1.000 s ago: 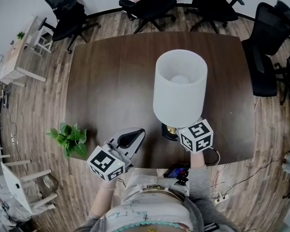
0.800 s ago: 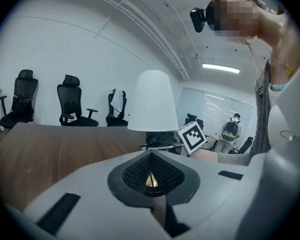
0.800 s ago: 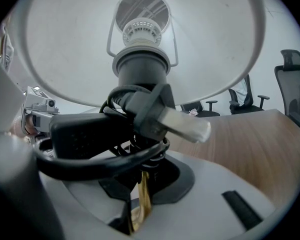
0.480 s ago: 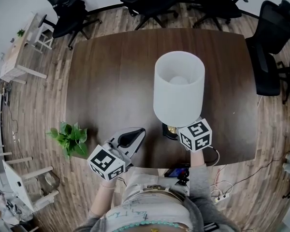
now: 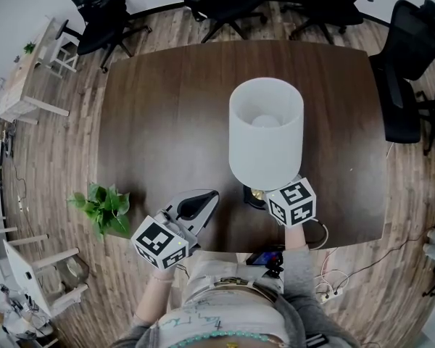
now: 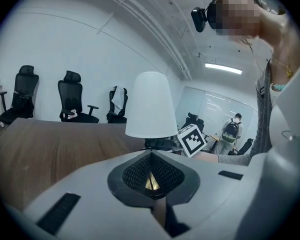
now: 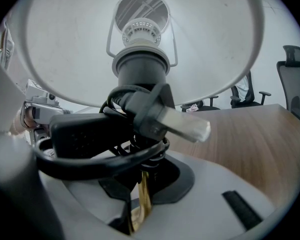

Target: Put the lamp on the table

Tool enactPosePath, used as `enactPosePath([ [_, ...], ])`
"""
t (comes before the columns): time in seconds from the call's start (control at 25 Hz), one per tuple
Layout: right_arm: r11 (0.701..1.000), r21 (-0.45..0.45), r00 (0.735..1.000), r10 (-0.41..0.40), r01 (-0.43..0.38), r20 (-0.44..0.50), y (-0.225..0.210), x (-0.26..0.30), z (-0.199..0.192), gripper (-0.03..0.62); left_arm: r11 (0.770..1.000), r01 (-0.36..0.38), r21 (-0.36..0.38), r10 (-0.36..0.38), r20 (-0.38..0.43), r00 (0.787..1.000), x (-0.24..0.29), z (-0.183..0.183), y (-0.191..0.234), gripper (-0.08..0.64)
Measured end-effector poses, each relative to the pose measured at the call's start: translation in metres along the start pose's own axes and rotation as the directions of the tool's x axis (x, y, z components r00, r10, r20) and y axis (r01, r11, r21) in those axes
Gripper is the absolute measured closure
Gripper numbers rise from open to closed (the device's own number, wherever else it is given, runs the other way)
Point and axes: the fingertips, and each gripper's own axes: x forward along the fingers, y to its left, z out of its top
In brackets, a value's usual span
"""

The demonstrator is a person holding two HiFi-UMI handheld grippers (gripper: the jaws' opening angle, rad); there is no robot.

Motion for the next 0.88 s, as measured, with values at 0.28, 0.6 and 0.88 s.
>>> enactPosePath([
  [0.28, 1.0, -0.005, 1.0, 0.011, -0.011, 0.001, 0.001, 0.003, -0.001, 0.545, 1.0, 0.003, -0.013, -0.002, 0.038, 0.999, 0.005, 0.008, 0.005, 0.548],
  [0.6, 1.0, -0.016, 1.0, 0.018, -0.018, -0.016, 0.003, 0.005, -0.001, 0.545, 1.0, 0.022, 0.014, -0.023, 0.103, 0.994, 0.014, 0.04, 0.005, 0.548],
  [0.88, 1.0, -0.009, 1.0, 0.017, -0.017, -0.016, 0.002, 0.005, 0.0, 0.543, 1.0, 0.017, 0.011, -0.019, 0.123, 0.992, 0.016, 0.049, 0.007, 0.548],
])
